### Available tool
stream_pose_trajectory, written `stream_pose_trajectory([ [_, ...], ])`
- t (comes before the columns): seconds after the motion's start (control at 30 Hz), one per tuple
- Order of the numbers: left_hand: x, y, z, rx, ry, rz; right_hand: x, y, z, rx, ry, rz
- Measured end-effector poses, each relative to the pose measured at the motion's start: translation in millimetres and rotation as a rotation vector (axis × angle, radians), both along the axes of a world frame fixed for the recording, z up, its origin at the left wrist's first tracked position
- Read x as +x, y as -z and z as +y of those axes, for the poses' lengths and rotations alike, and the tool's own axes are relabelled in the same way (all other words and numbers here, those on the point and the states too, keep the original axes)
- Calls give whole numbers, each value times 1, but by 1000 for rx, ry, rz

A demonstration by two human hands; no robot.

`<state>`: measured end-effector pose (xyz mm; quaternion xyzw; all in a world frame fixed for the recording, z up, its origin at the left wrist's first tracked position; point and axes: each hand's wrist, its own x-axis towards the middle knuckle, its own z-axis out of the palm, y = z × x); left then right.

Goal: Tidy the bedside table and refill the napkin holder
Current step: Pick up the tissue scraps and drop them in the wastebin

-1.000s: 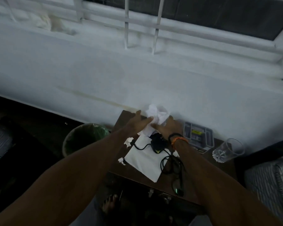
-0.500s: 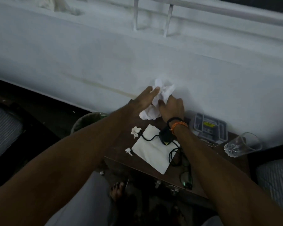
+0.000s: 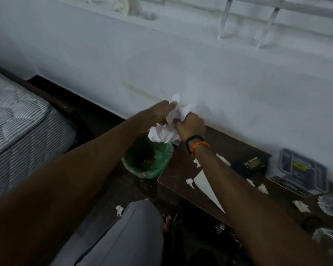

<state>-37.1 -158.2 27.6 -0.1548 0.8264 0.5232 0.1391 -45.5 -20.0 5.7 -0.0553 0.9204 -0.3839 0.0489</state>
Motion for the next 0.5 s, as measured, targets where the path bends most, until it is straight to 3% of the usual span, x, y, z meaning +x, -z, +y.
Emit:
stream_pose_trajectory([
  [0.13,16,64,-39,51,-93,-84,10,42,-29,-77,-36,-222],
  [0.3,29,142,-65,134,-230,-151,14,75,-47,0,-135,-302],
  [0.5,30,134,-70,83,-374,-82,9,77,-49,88,-288,-310],
])
